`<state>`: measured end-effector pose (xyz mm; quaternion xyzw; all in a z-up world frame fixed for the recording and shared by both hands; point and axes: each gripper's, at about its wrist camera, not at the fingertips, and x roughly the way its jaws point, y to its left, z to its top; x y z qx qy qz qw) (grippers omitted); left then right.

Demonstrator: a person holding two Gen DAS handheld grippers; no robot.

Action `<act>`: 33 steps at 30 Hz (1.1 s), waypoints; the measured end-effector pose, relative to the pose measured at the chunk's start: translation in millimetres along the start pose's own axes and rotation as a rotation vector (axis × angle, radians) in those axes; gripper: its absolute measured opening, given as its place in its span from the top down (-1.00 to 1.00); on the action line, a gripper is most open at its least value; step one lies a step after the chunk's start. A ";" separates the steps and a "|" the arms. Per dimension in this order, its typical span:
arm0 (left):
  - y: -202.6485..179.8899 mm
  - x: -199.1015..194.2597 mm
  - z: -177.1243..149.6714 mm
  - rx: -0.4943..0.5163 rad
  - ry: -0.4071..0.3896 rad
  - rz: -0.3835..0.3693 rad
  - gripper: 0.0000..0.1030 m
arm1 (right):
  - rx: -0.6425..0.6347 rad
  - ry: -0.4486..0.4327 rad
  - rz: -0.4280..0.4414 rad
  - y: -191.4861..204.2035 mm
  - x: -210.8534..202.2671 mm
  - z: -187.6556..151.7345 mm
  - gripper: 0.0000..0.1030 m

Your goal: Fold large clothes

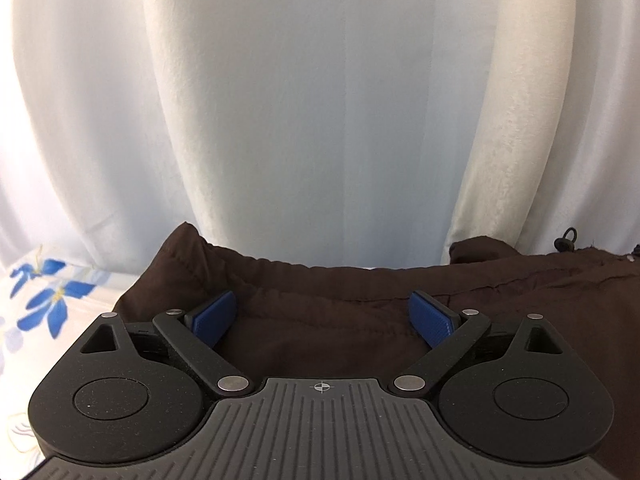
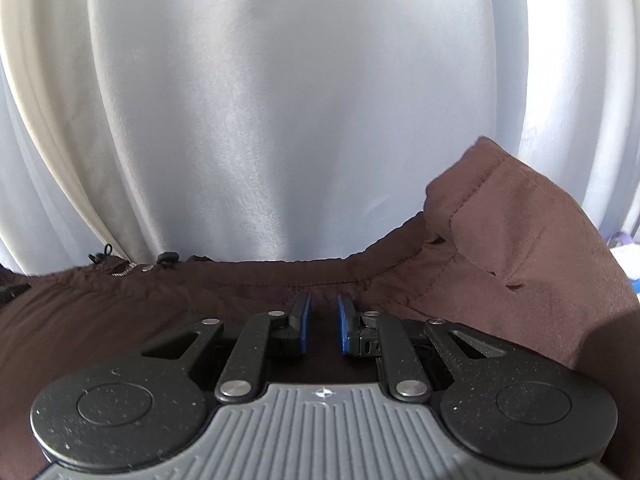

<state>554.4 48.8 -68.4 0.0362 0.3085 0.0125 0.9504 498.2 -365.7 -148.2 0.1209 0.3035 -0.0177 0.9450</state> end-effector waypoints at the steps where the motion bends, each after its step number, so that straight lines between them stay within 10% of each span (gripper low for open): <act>1: 0.1 0.4 -0.3 -0.002 0.001 -0.002 -0.90 | 0.010 0.000 0.007 -3.6 1.5 -3.4 0.74; 15: 9.3 -15.9 8.0 0.011 0.016 -0.031 -0.95 | 0.106 -0.008 0.066 -16.9 -26.5 4.1 0.71; 19: 24.9 -43.2 -2.6 0.137 -0.060 0.070 -0.95 | 0.007 -0.119 -0.001 -20.6 -65.8 -7.1 0.07; 26: 47.6 -38.1 -8.6 -0.003 0.000 0.069 -0.95 | 0.075 -0.058 -0.009 -33.7 -54.6 -10.6 0.15; 29: 57.7 -64.5 -11.5 0.029 0.044 -0.037 -0.95 | 0.127 -0.060 0.044 -46.1 -94.1 -9.0 0.12; 31: 70.9 -96.3 -26.1 0.069 0.040 -0.099 -0.95 | 0.176 -0.078 0.070 -69.2 -136.5 -23.7 -0.37; 33: 85.6 -120.4 -49.1 0.072 0.075 -0.141 -0.95 | 0.226 -0.048 0.095 -95.4 -171.0 -46.2 -0.39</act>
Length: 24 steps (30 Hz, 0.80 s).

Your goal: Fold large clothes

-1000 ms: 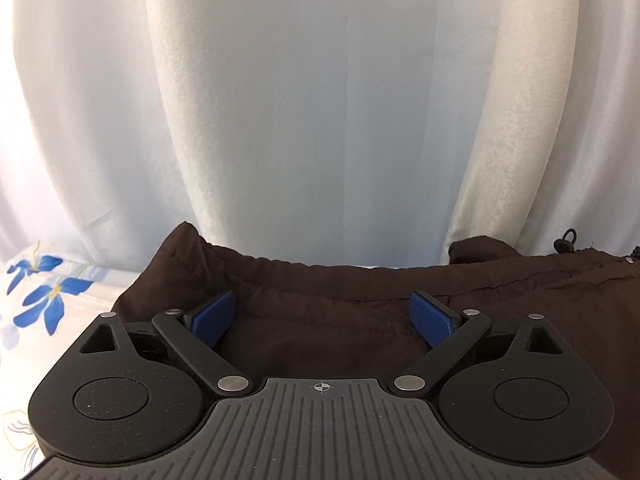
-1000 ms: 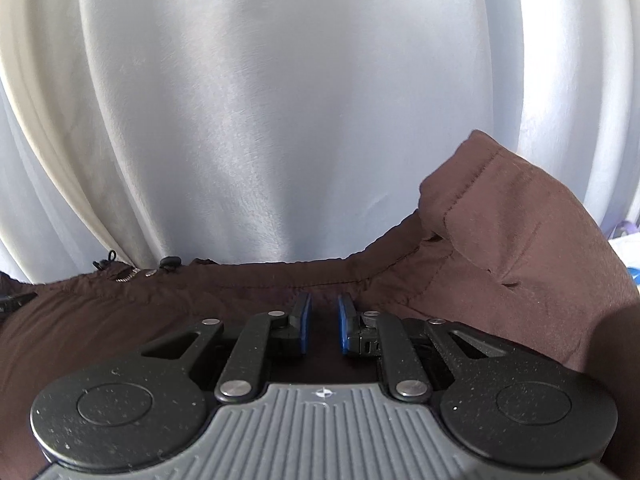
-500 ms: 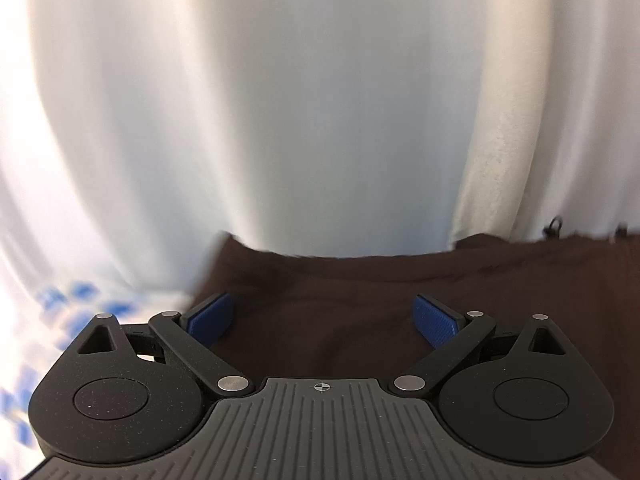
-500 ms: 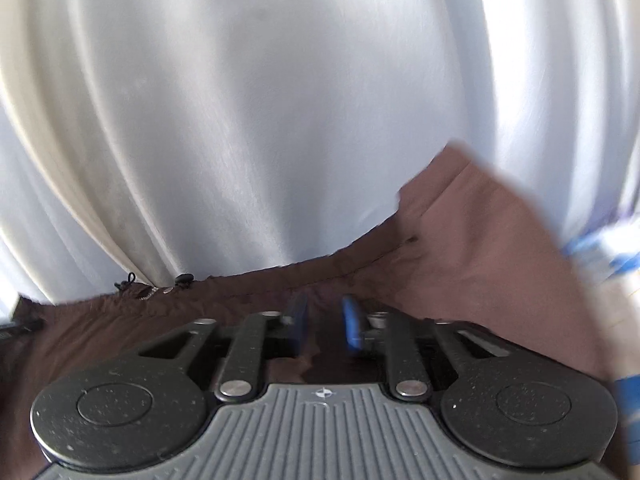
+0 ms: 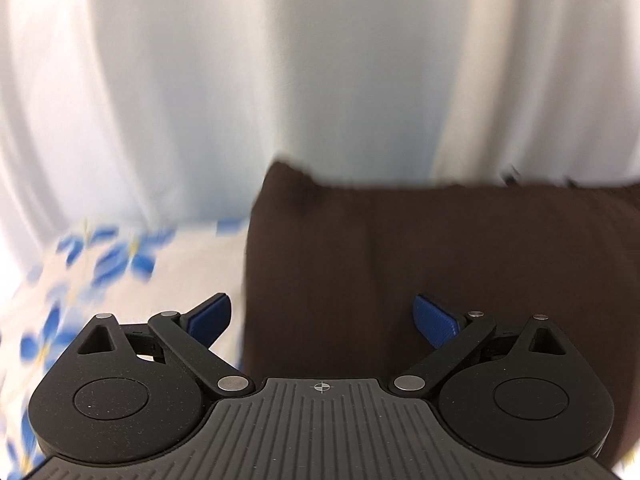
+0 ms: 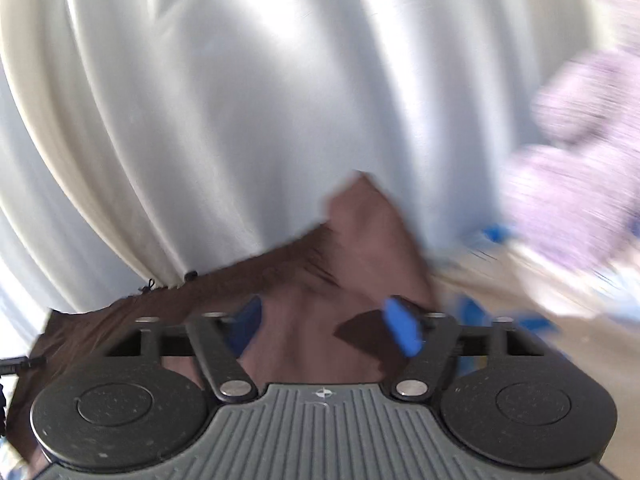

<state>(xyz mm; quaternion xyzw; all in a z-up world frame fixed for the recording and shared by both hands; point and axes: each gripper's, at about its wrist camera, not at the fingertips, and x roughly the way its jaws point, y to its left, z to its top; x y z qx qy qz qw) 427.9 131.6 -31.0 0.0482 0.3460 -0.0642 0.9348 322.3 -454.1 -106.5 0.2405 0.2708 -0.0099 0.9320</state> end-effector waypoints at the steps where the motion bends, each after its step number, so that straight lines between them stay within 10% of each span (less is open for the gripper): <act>1: 5.0 -11.2 -14.4 -0.012 0.021 -0.020 -0.95 | 0.047 0.037 -0.015 -15.1 -14.9 -8.4 -0.39; 8: 28.5 -22.2 -54.6 -0.232 0.094 -0.190 -0.93 | 0.325 0.151 0.097 -65.2 -28.6 -48.0 -0.25; 14: 27.0 -1.3 -52.2 -0.318 0.113 -0.265 -0.71 | 0.292 0.177 0.150 -49.2 -3.5 -46.2 -0.09; 24: 27.1 -51.1 -21.6 -0.403 0.066 -0.271 0.40 | 0.272 0.131 0.256 -5.4 -34.5 -20.7 0.46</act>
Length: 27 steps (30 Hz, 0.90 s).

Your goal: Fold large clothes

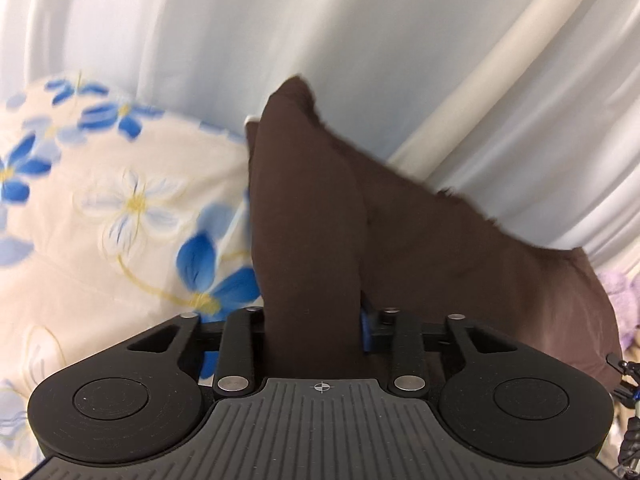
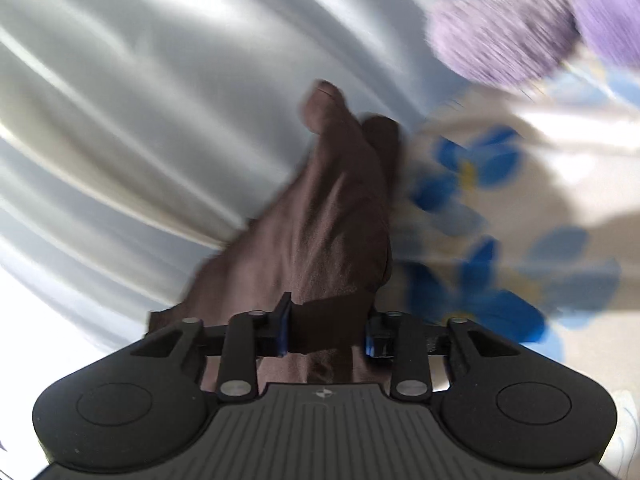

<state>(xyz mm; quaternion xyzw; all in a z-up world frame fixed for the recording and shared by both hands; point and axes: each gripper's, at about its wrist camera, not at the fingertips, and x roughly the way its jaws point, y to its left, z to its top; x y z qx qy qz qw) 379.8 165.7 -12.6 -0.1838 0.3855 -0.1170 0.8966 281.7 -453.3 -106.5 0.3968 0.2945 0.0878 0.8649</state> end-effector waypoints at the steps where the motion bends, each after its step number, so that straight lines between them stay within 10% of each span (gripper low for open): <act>1: -5.1 -10.3 3.5 0.000 -0.014 -0.019 0.42 | -0.034 -0.003 0.019 13.9 -6.5 2.2 0.49; 9: -26.0 -114.8 -16.9 -0.026 -0.050 -0.126 0.45 | -0.190 -0.028 0.038 74.0 -98.9 -10.0 0.54; 17: -18.5 -144.5 -76.4 -0.043 -0.027 0.136 -0.25 | -0.259 -0.107 -0.401 60.9 -135.5 -45.6 0.20; 24: -111.1 -85.8 -68.9 0.199 -0.088 0.015 -0.70 | -0.500 -0.083 -0.191 139.7 -15.6 -75.4 -0.14; 27: -154.2 -28.4 -81.1 0.284 -0.083 -0.015 -0.71 | -0.551 -0.010 -0.128 166.7 60.6 -95.4 0.29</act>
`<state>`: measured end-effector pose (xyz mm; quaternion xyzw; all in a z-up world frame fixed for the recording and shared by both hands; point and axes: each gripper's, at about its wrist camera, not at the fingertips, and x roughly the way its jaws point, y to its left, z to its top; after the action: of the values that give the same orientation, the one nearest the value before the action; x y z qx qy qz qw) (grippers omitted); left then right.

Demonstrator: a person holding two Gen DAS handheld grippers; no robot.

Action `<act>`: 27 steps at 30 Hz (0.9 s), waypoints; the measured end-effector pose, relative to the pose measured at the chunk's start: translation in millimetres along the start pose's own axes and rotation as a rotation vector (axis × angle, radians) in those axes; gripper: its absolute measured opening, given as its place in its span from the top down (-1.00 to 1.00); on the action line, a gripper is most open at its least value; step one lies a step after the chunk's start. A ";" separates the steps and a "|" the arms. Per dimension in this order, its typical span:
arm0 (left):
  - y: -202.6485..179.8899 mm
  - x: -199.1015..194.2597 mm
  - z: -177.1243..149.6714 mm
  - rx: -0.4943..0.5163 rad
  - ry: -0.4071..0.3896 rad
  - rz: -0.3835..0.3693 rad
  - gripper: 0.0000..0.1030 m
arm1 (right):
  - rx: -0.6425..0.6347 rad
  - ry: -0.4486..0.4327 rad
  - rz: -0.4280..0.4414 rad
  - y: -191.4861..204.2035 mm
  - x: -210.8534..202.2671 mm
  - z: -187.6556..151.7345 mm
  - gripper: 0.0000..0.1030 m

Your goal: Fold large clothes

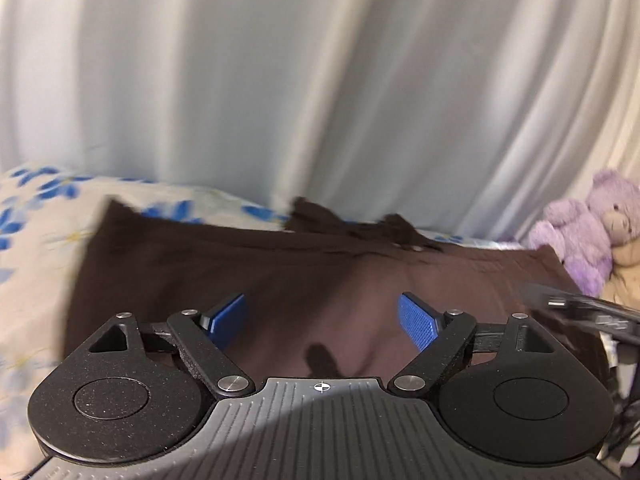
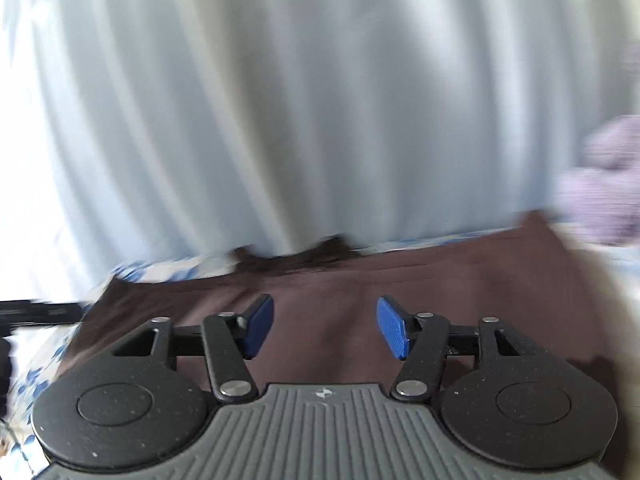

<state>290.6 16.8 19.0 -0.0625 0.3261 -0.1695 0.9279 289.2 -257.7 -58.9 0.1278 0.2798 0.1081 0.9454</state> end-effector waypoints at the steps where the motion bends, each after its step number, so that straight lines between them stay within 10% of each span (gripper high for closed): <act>1: -12.0 19.0 -1.0 0.024 0.005 -0.002 -0.71 | -0.017 0.031 -0.006 8.7 22.4 0.9 0.62; 8: -30.7 105.5 -11.8 0.093 -0.033 0.149 -0.82 | -0.112 0.069 -0.182 9.4 97.0 -10.1 0.91; 16: -7.4 120.5 -19.1 0.039 -0.040 0.106 -0.97 | -0.205 0.034 -0.248 -9.9 93.9 -14.1 0.93; 24: -3.5 122.2 -21.1 0.017 -0.039 0.096 -0.97 | -0.137 0.002 -0.529 -124.1 46.3 -5.6 1.00; 27: -4.2 122.1 -20.6 0.023 -0.036 0.100 -0.97 | 0.064 -0.033 -0.465 -158.7 32.8 -11.2 1.00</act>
<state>365.7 -30.6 -67.4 -0.0385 0.3103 -0.1257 0.9415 331.0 -396.4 -132.4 0.0917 0.2897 -0.1234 0.9447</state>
